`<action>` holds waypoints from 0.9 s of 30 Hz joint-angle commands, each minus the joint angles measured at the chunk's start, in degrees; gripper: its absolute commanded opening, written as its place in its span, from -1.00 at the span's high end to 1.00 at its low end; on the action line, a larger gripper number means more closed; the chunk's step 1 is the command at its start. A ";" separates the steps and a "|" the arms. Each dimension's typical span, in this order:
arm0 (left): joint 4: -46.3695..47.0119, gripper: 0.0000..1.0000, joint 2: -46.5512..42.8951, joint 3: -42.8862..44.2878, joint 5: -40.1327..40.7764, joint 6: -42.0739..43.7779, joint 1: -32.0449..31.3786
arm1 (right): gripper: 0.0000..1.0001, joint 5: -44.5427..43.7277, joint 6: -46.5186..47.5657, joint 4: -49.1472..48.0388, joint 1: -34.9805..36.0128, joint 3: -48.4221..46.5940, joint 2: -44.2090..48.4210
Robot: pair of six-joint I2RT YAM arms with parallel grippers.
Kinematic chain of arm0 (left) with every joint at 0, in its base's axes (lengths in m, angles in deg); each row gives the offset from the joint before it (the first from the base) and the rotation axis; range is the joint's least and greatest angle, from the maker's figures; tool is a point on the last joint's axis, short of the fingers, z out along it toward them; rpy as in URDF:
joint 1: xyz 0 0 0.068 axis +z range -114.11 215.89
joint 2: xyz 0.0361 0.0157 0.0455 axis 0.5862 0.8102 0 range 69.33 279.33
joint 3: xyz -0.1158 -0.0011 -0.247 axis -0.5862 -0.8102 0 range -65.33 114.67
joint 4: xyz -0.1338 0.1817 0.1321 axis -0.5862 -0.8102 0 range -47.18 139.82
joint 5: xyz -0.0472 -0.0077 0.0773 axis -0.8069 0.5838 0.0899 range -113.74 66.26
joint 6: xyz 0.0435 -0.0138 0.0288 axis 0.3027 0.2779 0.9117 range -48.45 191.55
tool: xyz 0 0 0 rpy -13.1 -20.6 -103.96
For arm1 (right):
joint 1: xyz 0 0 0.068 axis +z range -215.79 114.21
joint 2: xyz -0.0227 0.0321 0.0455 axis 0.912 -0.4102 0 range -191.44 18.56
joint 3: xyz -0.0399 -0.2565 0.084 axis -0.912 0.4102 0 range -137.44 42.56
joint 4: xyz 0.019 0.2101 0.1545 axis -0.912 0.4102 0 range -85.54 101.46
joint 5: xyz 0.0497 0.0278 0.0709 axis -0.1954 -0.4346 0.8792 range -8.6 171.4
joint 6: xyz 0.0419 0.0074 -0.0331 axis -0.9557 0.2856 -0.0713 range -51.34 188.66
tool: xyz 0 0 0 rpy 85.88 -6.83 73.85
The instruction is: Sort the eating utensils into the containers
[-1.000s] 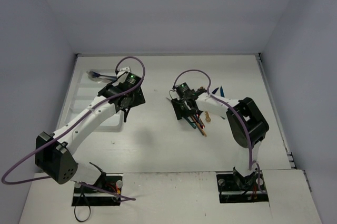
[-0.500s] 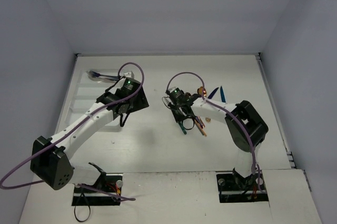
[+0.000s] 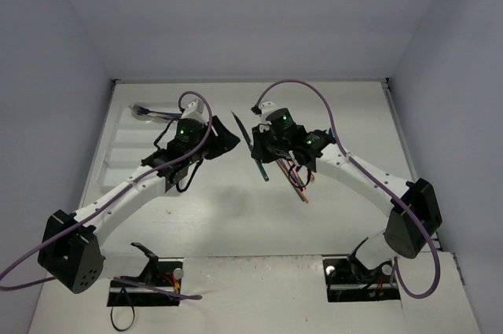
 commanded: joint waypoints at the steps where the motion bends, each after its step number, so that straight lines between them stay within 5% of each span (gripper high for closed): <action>1: 12.20 0.01 -0.05 3.07 -0.94 0.37 0.35 | 1.00 3.46 -0.92 -0.71 0.19 -1.47 1.47; 15: 13.92 0.17 7.10 7.52 -0.87 0.18 1.31 | 1.00 5.36 -2.19 -1.31 0.38 -1.42 1.80; 19: 13.92 0.41 8.70 8.82 -0.95 -0.03 1.31 | 1.00 5.63 -2.33 -1.54 0.39 -1.61 1.49; 24: 14.01 0.99 10.39 10.67 -1.52 -0.39 1.31 | 1.00 5.76 -2.24 -1.93 0.54 -1.83 0.82; 27: 14.13 1.00 11.08 11.17 -1.97 -0.57 1.69 | 1.00 5.73 -2.22 -2.02 0.62 -1.72 0.46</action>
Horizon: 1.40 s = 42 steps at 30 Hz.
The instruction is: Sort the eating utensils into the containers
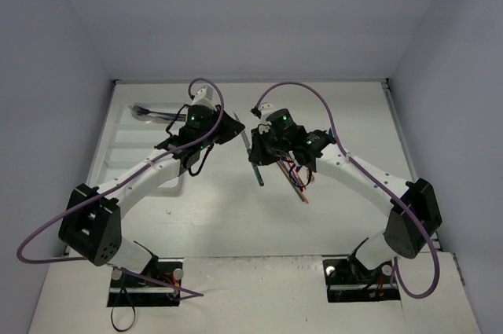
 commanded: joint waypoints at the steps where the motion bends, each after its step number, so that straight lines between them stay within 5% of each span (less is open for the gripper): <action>1: 5.35 1.00 -0.28 3.68 -0.43 0.10 0.77 | 1.00 1.05 0.12 -2.78 0.73 -1.66 0.45; 3: 6.28 1.00 -0.36 3.08 -0.53 -0.34 1.60 | 0.96 0.77 0.13 -2.78 0.65 -1.52 0.35; 9: 8.83 1.00 -2.35 -1.00 -1.27 -2.34 9.66 | 0.02 -2.26 -0.23 -2.52 -0.01 -0.71 1.71; 13: 11.16 1.00 -4.09 -3.94 -2.48 -3.78 18.95 | -0.16 -2.66 -0.57 -2.42 -1.60 0.87 3.30; 19: 13.50 1.00 -4.29 -6.04 -0.22 -5.12 35.61 | -0.19 -2.41 -0.57 -2.14 -5.86 4.15 6.62; 25: 18.51 1.00 -0.09 -5.55 5.25 -6.91 45.37 | -0.20 -0.38 -0.27 -1.71 -12.03 7.91 9.39; 34: 22.81 1.00 11.69 -1.41 6.86 -7.64 49.04 | -0.20 -1.78 1.06 -0.04 -15.14 10.27 10.39; 42: 25.30 0.61 16.39 -2.26 5.53 -7.58 48.94 | -0.20 -1.54 1.73 0.31 -16.41 11.11 10.02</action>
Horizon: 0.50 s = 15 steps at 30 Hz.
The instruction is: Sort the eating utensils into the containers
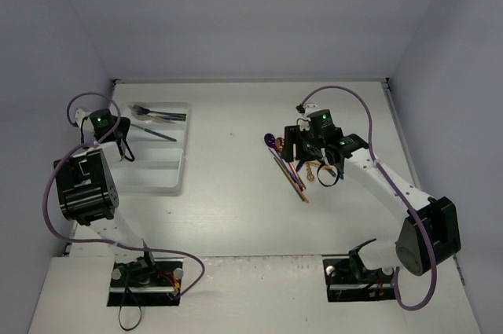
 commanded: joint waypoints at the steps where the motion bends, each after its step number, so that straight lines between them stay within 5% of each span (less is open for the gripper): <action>1: 6.98 0.50 -1.18 1.97 -0.67 -0.75 0.01 | -0.20 -0.11 0.88 -0.61 -0.65 -0.07 1.34; 8: 5.72 -0.30 -3.49 -1.48 -1.29 1.22 0.02 | -0.20 -2.48 0.99 -0.38 -0.96 -0.28 1.57; 15: -1.56 -0.44 -8.12 -2.60 -4.56 2.12 -0.18 | -0.18 -8.51 -0.77 2.05 -3.31 -1.11 0.10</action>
